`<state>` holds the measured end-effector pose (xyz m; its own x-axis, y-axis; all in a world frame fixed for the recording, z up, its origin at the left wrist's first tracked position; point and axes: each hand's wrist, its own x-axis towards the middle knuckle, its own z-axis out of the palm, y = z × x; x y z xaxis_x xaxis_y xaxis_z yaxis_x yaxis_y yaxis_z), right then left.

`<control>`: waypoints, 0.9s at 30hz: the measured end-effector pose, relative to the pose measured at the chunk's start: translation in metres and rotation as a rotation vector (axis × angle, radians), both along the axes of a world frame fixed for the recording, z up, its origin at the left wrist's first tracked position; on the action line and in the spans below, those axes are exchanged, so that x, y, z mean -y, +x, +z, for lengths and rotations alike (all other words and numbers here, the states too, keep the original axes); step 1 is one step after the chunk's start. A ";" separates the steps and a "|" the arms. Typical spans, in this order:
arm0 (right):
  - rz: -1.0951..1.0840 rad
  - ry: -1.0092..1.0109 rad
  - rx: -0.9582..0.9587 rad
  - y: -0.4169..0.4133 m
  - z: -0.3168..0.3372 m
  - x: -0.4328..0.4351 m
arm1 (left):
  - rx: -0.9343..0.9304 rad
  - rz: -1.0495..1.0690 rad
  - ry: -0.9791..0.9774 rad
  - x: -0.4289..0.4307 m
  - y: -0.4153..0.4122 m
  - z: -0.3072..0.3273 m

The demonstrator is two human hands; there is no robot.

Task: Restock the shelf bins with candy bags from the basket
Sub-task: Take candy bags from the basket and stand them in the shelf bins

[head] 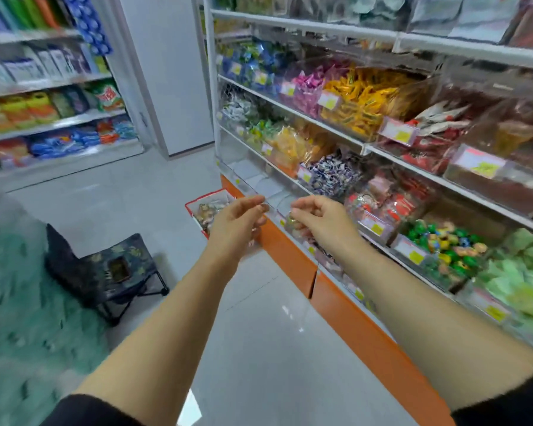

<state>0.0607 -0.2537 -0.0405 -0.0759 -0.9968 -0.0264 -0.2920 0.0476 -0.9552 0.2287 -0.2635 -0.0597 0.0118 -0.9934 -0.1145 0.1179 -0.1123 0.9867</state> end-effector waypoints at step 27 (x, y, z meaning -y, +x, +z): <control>0.251 0.176 0.015 0.155 -0.066 0.445 | 0.002 0.163 0.147 0.392 0.156 -0.049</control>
<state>0.2161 -0.6984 -0.1061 0.1736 -0.9644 -0.1994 -0.3017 0.1406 -0.9430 0.3851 -0.6555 -0.1082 0.1715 -0.9508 -0.2580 0.1446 -0.2347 0.9612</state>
